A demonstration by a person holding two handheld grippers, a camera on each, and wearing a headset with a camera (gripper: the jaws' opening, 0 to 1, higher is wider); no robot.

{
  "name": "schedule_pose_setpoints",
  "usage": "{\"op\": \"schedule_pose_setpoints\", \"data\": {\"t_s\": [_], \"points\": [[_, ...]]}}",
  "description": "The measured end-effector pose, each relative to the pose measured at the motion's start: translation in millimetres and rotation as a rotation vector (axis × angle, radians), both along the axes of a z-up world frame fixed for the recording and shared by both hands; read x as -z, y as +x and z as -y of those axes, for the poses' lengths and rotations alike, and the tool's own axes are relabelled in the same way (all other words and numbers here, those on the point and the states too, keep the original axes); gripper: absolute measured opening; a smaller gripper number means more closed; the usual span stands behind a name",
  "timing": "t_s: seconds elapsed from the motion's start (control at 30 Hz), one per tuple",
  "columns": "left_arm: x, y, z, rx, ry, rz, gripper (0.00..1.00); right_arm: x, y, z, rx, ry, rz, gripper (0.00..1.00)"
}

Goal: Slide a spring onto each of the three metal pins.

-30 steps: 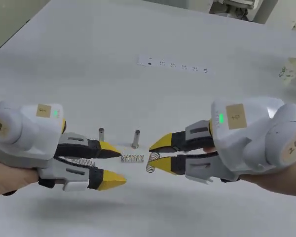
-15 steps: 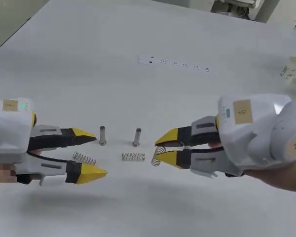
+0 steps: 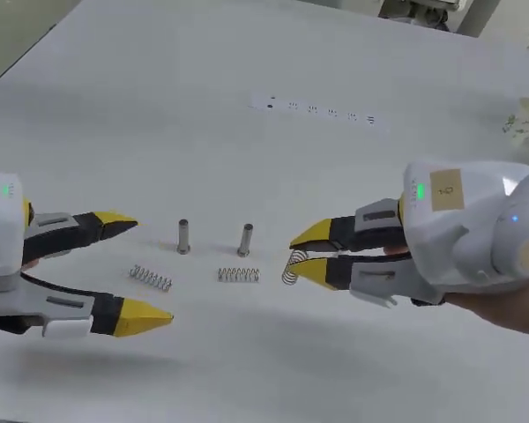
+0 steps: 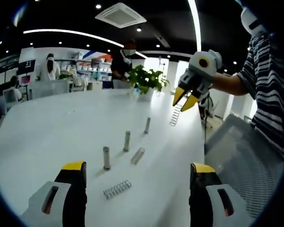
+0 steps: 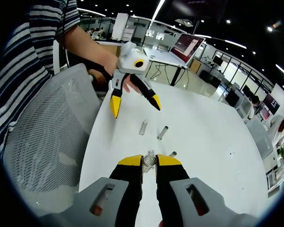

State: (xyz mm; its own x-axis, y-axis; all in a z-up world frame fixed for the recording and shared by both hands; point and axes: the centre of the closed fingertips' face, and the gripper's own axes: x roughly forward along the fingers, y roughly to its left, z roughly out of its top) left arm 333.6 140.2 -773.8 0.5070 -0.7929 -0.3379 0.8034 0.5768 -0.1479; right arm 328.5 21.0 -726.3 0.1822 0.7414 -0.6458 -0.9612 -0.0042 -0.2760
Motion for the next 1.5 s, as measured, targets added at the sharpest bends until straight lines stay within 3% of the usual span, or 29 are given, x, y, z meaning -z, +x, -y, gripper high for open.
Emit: {"op": "schedule_pose_setpoints", "data": {"t_s": [0.13,0.5,0.83,1.0,1.5], "points": [[1.5,3.8,-7.2,-0.031,0.002,0.005,0.98,2.4,5.7,6.4,0.020,-0.008,0.002,0.07],[-0.5,7.5,-11.5,-0.060,-0.007,0.011,0.98,2.9,23.9,24.3,0.075,-0.020,0.010,0.07],[-1.3,6.8,-18.7,-0.084,-0.010,0.015,0.98,-2.3,72.4,61.6,0.239,-0.032,0.043,0.07],[0.5,6.4,-22.6,-0.097,-0.005,0.014,0.98,0.8,87.7,72.9,0.309,-0.022,0.043,0.07],[-3.5,6.0,-27.4,-0.117,-0.009,0.017,0.98,19.6,98.5,78.5,0.391,0.007,-0.011,0.07]]}}
